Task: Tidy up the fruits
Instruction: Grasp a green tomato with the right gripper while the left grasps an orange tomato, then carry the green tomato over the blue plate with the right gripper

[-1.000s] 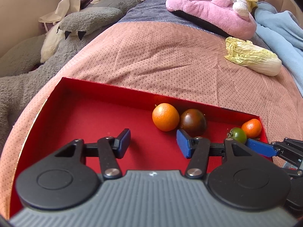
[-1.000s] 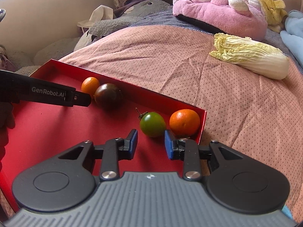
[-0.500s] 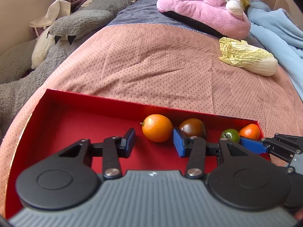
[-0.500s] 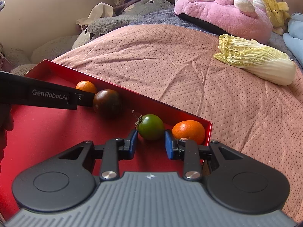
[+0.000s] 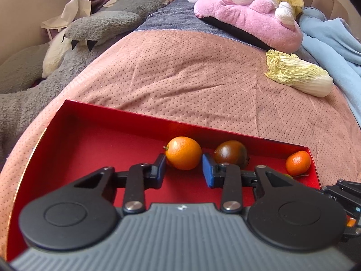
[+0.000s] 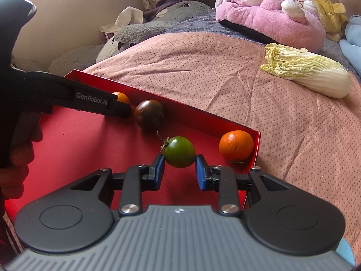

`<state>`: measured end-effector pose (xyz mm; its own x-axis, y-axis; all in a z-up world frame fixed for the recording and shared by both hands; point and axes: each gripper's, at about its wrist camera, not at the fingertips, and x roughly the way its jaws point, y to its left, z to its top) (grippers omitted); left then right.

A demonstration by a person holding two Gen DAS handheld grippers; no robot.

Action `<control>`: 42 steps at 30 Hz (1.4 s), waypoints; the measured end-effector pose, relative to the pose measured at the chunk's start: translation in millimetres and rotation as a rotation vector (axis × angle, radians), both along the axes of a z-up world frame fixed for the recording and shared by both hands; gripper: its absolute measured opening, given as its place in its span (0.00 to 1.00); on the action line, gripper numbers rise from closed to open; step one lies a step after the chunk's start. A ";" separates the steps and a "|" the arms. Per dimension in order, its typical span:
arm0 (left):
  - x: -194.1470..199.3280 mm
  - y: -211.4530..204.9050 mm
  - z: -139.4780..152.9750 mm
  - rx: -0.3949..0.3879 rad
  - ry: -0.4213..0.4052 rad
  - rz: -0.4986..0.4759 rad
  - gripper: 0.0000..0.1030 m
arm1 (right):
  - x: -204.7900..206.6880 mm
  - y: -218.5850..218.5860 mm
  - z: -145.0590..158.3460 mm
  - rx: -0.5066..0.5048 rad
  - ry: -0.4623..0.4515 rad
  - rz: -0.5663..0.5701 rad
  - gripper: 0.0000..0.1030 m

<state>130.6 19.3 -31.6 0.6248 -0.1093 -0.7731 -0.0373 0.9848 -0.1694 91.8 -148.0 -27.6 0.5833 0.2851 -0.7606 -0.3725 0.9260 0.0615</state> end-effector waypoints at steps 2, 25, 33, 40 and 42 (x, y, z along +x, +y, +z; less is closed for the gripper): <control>-4.8 1.1 0.2 -0.008 0.001 0.012 0.37 | -8.1 -1.0 3.6 0.015 0.002 0.001 0.34; -63.4 5.6 18.7 0.034 -0.043 0.058 0.37 | -86.0 -4.7 29.9 0.022 0.004 0.022 0.34; -83.4 -4.4 22.6 0.031 -0.056 0.039 0.37 | -102.2 -11.1 35.6 0.020 -0.001 0.019 0.34; -94.2 -4.8 25.1 0.014 -0.056 0.062 0.37 | -111.8 -16.8 39.3 0.025 -0.008 0.020 0.34; -98.8 -7.5 26.0 0.016 -0.060 0.058 0.37 | -114.0 -16.9 40.3 0.026 -0.010 0.024 0.34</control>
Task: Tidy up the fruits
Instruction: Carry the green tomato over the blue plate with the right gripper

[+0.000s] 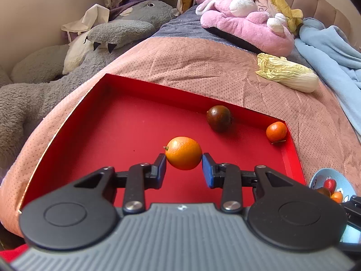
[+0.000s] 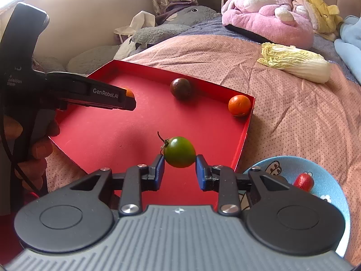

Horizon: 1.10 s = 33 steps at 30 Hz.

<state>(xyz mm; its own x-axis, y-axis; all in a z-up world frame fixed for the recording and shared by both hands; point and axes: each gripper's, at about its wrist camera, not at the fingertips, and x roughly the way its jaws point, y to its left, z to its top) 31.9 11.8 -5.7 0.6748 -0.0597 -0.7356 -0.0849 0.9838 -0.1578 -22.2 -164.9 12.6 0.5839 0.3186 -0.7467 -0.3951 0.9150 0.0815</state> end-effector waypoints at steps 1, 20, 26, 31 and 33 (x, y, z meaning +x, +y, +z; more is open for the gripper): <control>-2.1 -1.6 0.6 0.001 -0.002 -0.004 0.37 | -1.1 0.2 0.5 0.001 -0.001 0.001 0.34; -27.8 -24.8 3.4 0.033 -0.022 -0.031 0.37 | -16.5 -5.8 10.3 0.032 -0.035 0.015 0.34; -30.9 -24.1 5.4 0.036 -0.030 -0.022 0.37 | -22.1 -12.8 13.4 0.039 -0.045 0.008 0.34; -35.4 -29.4 7.1 0.048 -0.041 -0.034 0.37 | -27.6 -19.1 15.8 0.046 -0.052 -0.001 0.34; -36.7 -31.9 7.6 0.055 -0.044 -0.038 0.37 | -29.8 -22.2 17.1 0.047 -0.057 -0.005 0.34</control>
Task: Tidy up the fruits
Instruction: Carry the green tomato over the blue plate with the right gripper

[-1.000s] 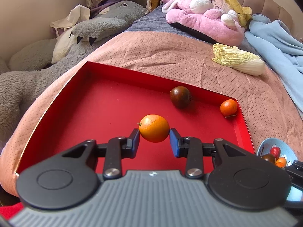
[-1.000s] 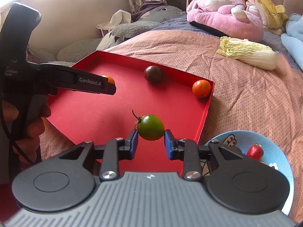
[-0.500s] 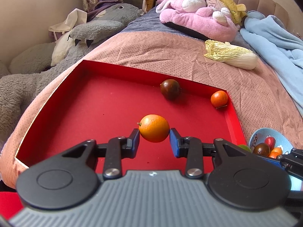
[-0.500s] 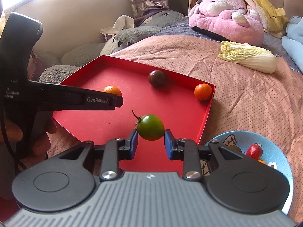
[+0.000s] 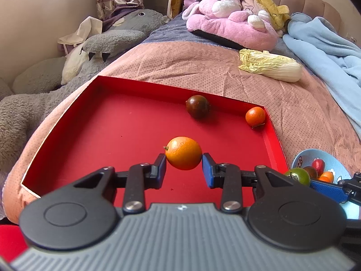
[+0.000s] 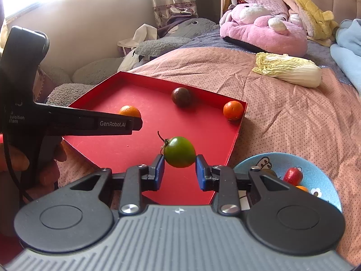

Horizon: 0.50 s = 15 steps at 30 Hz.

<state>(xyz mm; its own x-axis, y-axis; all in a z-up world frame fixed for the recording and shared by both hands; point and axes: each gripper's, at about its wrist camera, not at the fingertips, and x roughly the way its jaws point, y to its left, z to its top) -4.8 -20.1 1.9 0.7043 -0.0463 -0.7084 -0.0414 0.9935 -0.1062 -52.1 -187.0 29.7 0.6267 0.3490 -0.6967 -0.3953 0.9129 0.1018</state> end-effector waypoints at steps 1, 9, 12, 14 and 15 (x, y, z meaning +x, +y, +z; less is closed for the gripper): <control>-0.4 -0.5 0.1 0.000 0.000 -0.001 0.37 | -1.6 -2.4 0.7 0.002 -0.002 -0.003 0.34; -4.2 -4.4 0.2 0.009 -0.002 -0.006 0.37 | -9.7 -23.8 4.6 0.006 -0.011 -0.042 0.34; -4.5 -5.4 0.1 0.008 -0.003 -0.007 0.37 | -12.7 -34.2 3.3 0.004 -0.007 -0.065 0.34; -5.2 -7.8 -0.2 0.009 -0.002 -0.012 0.37 | -14.2 -41.9 2.0 0.001 -0.006 -0.081 0.34; -5.5 -9.4 -0.3 0.011 -0.003 -0.016 0.37 | -16.2 -46.3 1.2 -0.001 -0.005 -0.091 0.34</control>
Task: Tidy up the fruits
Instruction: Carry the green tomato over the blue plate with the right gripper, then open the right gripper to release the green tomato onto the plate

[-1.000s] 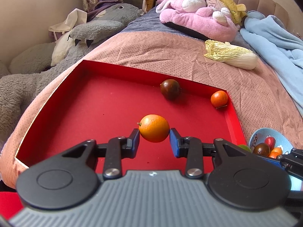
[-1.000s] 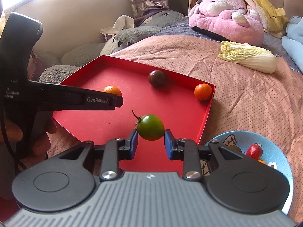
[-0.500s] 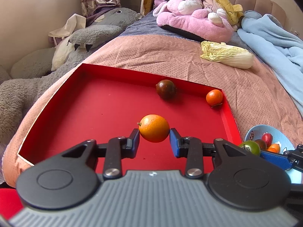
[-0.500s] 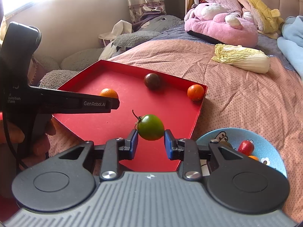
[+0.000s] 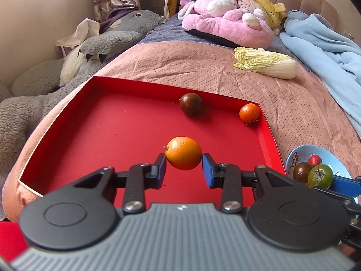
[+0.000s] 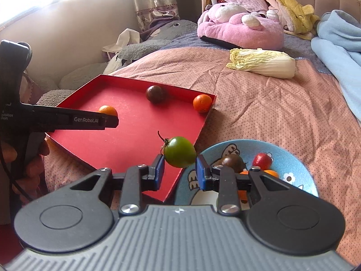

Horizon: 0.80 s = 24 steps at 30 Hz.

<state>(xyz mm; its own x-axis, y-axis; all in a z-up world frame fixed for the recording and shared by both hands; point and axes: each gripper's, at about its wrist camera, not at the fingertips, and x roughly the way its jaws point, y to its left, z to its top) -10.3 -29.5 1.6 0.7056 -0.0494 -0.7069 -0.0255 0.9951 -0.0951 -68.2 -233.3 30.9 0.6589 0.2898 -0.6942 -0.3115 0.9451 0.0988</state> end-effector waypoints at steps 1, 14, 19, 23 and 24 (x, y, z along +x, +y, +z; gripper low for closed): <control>-0.2 -1.7 0.0 0.003 -0.001 -0.005 0.37 | -1.4 -4.0 -0.4 -0.002 0.001 -0.008 0.34; -0.3 -4.9 0.8 0.009 -0.001 -0.010 0.37 | -8.7 -64.8 -6.2 -0.029 0.009 -0.138 0.34; -0.5 -4.9 0.9 0.008 0.001 -0.012 0.37 | -12.2 -80.1 -14.1 -0.046 0.029 -0.165 0.34; -0.4 -6.5 0.7 0.014 0.000 -0.025 0.37 | -15.0 -83.6 -25.4 -0.055 0.057 -0.168 0.34; -0.6 -7.3 0.8 0.018 -0.002 -0.030 0.37 | -15.4 -83.5 -28.1 -0.056 0.063 -0.170 0.34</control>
